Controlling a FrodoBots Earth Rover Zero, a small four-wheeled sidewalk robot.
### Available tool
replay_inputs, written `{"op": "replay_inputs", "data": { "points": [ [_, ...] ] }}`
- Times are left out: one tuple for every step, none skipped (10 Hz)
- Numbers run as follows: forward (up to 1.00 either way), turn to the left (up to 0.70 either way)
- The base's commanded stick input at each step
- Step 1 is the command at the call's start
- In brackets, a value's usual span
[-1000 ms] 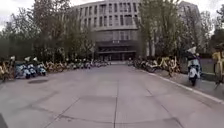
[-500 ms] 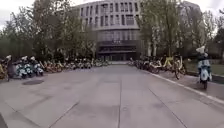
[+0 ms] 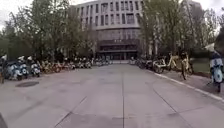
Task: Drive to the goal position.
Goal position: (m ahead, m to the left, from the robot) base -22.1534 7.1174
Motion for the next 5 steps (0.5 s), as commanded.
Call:
{"op": "replay_inputs", "data": {
  "points": [
    [0.7, 0.01],
    [0.7, 0.01],
    [0.7, 0.01],
    [0.7, 0.01],
    [0.7, 0.01]
  ]
}}
